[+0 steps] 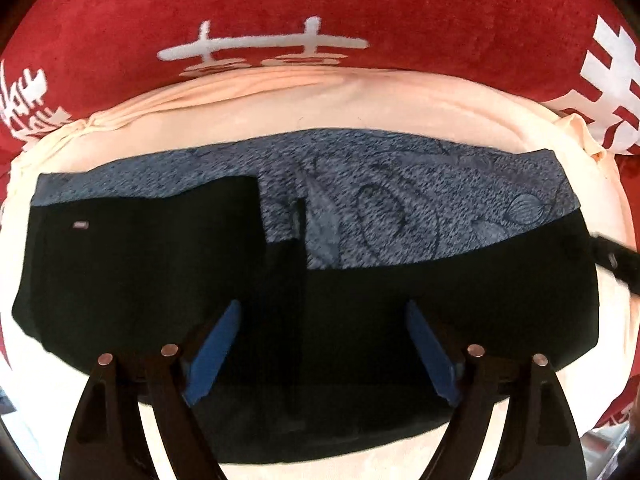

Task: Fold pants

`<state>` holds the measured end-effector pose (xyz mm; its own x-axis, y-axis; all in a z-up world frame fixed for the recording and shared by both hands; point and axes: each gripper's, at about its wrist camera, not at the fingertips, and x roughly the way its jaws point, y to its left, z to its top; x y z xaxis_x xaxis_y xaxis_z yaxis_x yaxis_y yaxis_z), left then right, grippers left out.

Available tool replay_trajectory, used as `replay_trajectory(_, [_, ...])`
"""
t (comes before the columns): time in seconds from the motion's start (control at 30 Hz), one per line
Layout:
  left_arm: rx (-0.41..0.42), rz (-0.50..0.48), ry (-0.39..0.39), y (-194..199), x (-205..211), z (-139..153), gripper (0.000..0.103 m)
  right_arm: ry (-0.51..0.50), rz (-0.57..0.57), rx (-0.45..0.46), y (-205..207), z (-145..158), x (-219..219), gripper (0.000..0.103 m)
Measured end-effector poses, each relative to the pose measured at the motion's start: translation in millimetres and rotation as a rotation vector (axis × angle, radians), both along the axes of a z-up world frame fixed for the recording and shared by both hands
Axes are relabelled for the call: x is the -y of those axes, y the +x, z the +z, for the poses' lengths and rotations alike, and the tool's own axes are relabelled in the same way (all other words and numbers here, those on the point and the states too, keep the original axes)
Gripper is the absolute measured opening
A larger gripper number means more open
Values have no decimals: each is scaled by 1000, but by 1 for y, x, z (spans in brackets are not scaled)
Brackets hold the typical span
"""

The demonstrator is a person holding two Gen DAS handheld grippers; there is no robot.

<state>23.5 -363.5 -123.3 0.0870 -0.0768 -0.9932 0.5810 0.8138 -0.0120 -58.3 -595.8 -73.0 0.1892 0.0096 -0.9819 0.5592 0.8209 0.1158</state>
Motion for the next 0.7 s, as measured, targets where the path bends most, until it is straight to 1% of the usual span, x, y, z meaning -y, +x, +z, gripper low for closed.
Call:
replay_trajectory(0.07, [7, 1, 14, -4, -6, 2, 85, 6, 16, -19, -12, 6, -6, 59])
replay_trajectory(0.13, [19, 2, 21, -10, -15, 3, 87, 4, 19, -25, -23, 11, -14, 61])
replay_trajectory(0.17, [25, 7, 29, -12, -18, 4, 91, -15, 31, -28, -30, 14, -21, 61])
replay_trajectory(0.2, [30, 15, 35, -13, -25, 4, 93, -32, 44, -30, -38, 16, -26, 62])
replay_trajectory(0.27, [15, 39, 41, -15, -29, 7, 93, -66, 86, -45, -48, 13, -41, 67])
replay_trajectory(0.33, [19, 43, 57, -20, -31, 12, 93, -61, 109, -66, -55, 6, -52, 67])
replay_trajectory(0.47, [25, 22, 100, -31, -37, 22, 93, -52, 76, -29, -69, 16, -60, 67])
replay_trajectory(0.53, [22, 28, 105, -33, -44, 27, 93, -29, 54, -21, -78, 22, -58, 68])
replay_trajectory(0.63, [21, 44, 110, -34, -46, 36, 92, 22, 27, -17, -93, 29, -56, 79])
replay_trajectory(0.7, [21, 53, 109, -38, -43, 38, 93, 34, 18, -10, -98, 35, -61, 79])
